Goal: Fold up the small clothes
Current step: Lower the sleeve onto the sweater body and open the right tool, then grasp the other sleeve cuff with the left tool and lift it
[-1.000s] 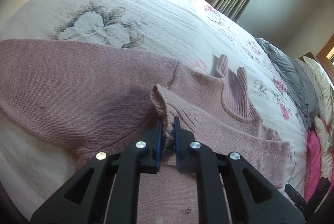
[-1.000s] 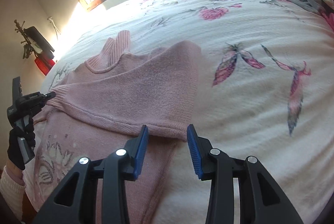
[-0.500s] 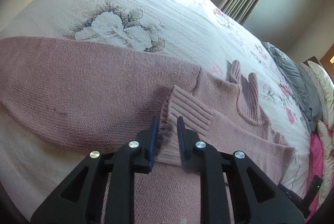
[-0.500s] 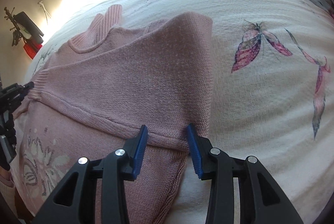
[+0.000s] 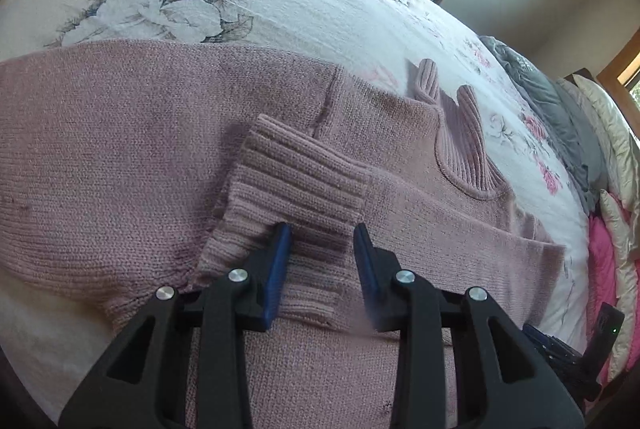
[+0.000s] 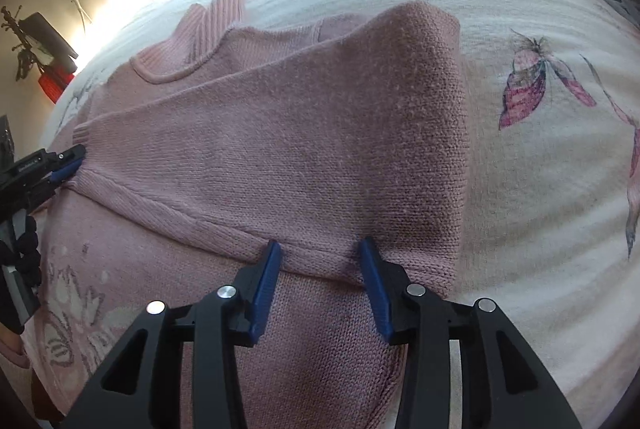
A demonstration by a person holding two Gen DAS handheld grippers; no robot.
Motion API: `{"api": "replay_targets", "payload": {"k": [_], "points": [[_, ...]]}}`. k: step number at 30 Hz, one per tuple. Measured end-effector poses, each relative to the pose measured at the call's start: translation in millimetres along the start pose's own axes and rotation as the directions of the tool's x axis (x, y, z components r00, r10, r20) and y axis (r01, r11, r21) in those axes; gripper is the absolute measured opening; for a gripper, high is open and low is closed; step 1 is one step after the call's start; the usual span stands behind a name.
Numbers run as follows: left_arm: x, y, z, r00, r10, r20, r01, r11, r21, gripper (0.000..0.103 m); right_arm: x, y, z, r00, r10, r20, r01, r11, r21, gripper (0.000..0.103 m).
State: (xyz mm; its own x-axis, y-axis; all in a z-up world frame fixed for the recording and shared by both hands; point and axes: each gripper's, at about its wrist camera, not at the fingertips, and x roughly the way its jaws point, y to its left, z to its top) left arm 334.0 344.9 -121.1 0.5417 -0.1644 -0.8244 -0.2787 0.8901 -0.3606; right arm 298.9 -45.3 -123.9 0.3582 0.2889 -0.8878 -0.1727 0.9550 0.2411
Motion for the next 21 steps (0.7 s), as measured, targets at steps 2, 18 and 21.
{"api": "replay_targets", "payload": {"k": [2,18,21], "points": [[-6,1,1,1.000,-0.011,-0.010,0.011,1.000,0.006,0.033,1,3,4,1.000,-0.013,-0.020,0.013,1.000,-0.005,0.045],[-159,242,-19,0.978,0.156,0.139,-0.094,0.922,-0.376,0.074,-7,130,-45,0.990,0.102,-0.094,-0.123,0.959,-0.256,0.063],[-170,291,-16,0.980,0.093,0.177,0.003,0.877,-0.480,0.067,7,139,-49,0.991,0.072,-0.117,-0.101,0.959,-0.265,0.065]]}}
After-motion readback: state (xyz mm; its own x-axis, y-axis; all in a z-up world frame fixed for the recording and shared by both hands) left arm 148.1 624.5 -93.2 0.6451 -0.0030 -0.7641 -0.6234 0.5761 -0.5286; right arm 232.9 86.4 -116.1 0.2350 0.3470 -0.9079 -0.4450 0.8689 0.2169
